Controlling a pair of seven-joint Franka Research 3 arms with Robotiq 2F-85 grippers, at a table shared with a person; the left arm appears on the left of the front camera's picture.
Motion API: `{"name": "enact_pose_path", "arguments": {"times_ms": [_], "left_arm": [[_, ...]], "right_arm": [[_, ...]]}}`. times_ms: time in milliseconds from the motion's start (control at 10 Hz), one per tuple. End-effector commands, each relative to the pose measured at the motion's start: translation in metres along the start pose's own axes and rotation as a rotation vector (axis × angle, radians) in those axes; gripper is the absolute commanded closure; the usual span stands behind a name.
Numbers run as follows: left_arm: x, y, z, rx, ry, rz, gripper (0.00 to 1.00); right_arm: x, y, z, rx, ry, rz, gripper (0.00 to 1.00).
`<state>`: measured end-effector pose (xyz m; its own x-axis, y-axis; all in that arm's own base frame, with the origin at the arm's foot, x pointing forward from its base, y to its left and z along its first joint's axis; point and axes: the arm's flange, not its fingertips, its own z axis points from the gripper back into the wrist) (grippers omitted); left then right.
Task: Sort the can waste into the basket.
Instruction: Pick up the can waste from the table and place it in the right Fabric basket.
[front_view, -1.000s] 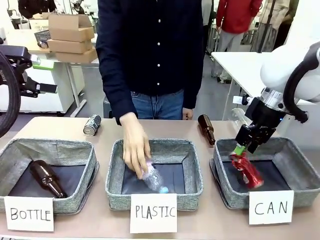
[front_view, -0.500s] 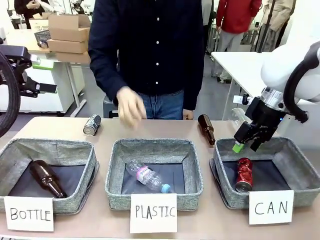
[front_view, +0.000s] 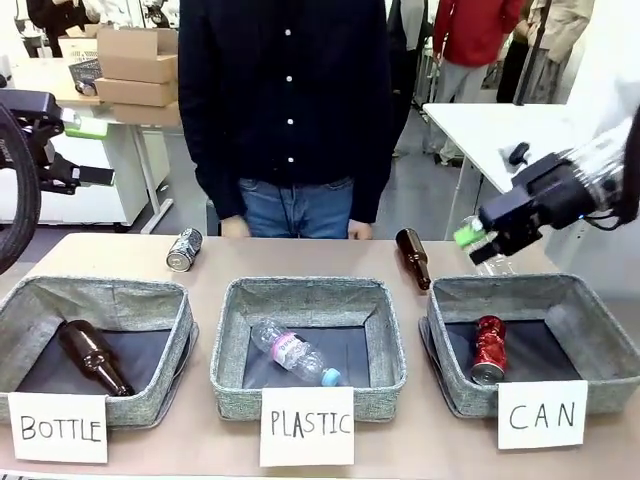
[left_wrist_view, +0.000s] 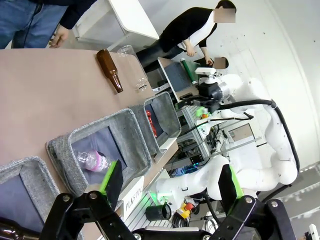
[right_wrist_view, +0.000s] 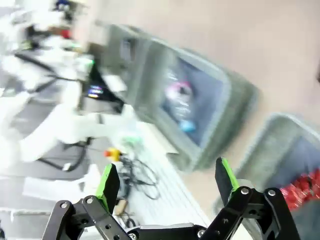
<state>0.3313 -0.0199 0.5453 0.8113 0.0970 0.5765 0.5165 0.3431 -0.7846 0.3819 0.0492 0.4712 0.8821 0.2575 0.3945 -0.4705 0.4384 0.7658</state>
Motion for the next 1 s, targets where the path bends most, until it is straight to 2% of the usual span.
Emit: {"name": "enact_pose_path", "arguments": {"times_ms": [0, 100, 200, 300, 900], "left_arm": [[0.000, 0.001, -0.002, -0.019, -0.014, -0.021, 0.00], [0.000, 0.001, -0.002, -0.019, -0.014, -0.021, 0.00], [0.000, 0.001, -0.002, -0.019, -0.014, -0.021, 0.00], [0.000, 0.001, -0.002, -0.019, -0.014, -0.021, 0.00], [0.000, 0.001, -0.002, -0.019, -0.014, -0.021, 0.00]], "right_arm": [[-0.012, -0.015, 0.004, 0.873, -0.157, 0.191, 0.00], [-0.013, -0.019, 0.006, 0.933, -0.190, 0.259, 0.00], [-0.007, -0.024, 0.002, 0.834, -0.255, 0.223, 0.00], [-0.008, 0.008, 0.013, 0.295, -0.122, 0.119, 0.00], [-0.008, 0.008, 0.013, 0.295, -0.122, 0.119, 0.00]]}}
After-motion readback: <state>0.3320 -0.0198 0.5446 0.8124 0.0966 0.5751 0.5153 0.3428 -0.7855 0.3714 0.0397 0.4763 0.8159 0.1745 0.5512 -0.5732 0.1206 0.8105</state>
